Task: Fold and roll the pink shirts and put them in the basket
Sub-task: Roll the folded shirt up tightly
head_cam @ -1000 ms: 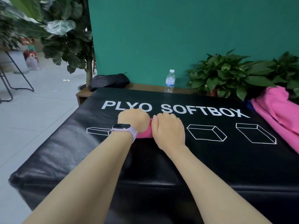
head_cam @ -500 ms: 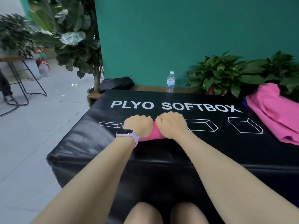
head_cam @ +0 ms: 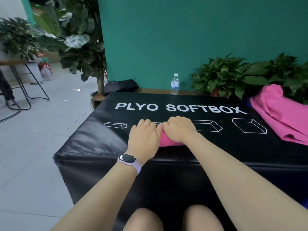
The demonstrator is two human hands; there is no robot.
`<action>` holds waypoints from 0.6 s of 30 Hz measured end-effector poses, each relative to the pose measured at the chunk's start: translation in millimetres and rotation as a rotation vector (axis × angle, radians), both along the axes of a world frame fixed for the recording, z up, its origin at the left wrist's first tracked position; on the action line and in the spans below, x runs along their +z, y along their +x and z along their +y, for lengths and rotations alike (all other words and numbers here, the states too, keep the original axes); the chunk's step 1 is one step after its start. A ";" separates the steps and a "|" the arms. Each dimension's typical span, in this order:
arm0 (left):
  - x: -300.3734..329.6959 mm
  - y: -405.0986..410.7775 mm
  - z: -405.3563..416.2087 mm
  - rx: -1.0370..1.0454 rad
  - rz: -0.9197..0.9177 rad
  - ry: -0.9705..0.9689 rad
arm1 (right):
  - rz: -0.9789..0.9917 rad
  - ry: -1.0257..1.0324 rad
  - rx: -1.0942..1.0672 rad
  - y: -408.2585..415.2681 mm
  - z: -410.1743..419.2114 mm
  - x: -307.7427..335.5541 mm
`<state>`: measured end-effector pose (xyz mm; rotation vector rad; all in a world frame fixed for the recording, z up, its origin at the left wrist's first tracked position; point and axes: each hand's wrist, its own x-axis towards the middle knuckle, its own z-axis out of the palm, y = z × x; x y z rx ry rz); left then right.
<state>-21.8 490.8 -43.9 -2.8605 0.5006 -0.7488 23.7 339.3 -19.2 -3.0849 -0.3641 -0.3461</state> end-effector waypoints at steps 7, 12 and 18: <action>19.7 49.3 5.8 -0.029 0.257 -0.005 | -0.376 -0.042 0.137 -24.5 -8.4 -23.5; 17.8 50.2 9.4 -0.087 0.171 0.051 | -0.338 0.111 -0.009 1.2 1.6 -23.3; 12.3 58.9 3.8 -0.084 0.066 0.131 | 0.060 0.191 -0.073 51.4 -0.2 -2.2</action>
